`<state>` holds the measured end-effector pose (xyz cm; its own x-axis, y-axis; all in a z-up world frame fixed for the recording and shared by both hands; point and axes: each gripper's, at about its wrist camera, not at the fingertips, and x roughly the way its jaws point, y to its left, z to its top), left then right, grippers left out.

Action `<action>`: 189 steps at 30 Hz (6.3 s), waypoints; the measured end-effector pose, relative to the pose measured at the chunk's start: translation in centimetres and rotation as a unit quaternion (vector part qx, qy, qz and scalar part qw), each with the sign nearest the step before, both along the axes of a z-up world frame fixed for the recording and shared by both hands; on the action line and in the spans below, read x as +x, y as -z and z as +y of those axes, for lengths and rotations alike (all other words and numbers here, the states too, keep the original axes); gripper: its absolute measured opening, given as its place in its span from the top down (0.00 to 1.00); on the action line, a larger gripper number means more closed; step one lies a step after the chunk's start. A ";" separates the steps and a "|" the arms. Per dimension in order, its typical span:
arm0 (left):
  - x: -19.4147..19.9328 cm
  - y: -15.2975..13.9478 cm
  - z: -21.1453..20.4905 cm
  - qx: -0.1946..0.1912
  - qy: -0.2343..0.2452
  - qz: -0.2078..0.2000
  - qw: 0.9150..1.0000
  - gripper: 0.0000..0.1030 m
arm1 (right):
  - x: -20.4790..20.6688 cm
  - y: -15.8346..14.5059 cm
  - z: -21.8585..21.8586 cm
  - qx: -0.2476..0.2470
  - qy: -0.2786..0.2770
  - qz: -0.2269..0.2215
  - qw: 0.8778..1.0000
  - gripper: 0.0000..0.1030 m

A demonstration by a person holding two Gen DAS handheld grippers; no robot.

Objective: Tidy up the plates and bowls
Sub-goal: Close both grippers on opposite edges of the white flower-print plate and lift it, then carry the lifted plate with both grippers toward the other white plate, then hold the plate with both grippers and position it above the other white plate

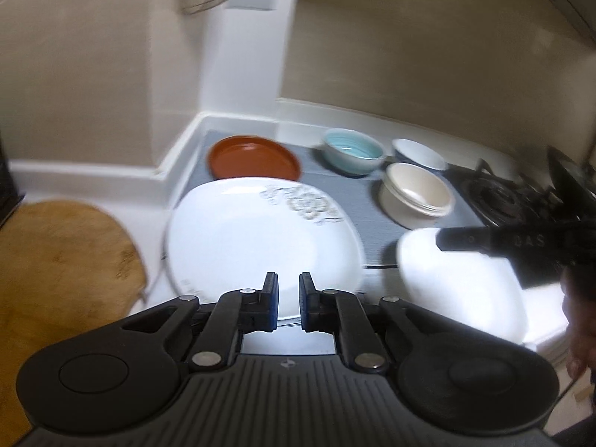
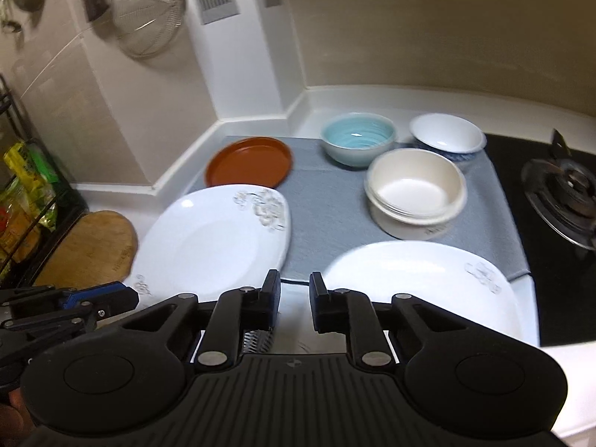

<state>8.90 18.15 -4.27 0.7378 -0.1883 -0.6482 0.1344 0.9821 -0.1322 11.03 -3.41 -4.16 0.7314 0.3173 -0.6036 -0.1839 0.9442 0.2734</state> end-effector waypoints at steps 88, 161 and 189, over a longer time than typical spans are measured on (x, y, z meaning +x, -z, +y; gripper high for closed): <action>8.0 6.8 6.7 -0.018 -0.092 0.073 0.993 0.74 | 15.2 6.5 4.3 -0.011 -0.086 0.104 0.991 0.78; 7.1 2.0 -4.9 0.023 0.031 0.033 0.999 0.77 | 5.8 5.6 -9.6 0.087 0.071 0.030 0.993 0.85; 7.8 5.0 -12.9 0.041 0.119 0.067 0.990 0.76 | 2.3 9.2 -16.8 0.079 0.146 0.055 0.985 0.85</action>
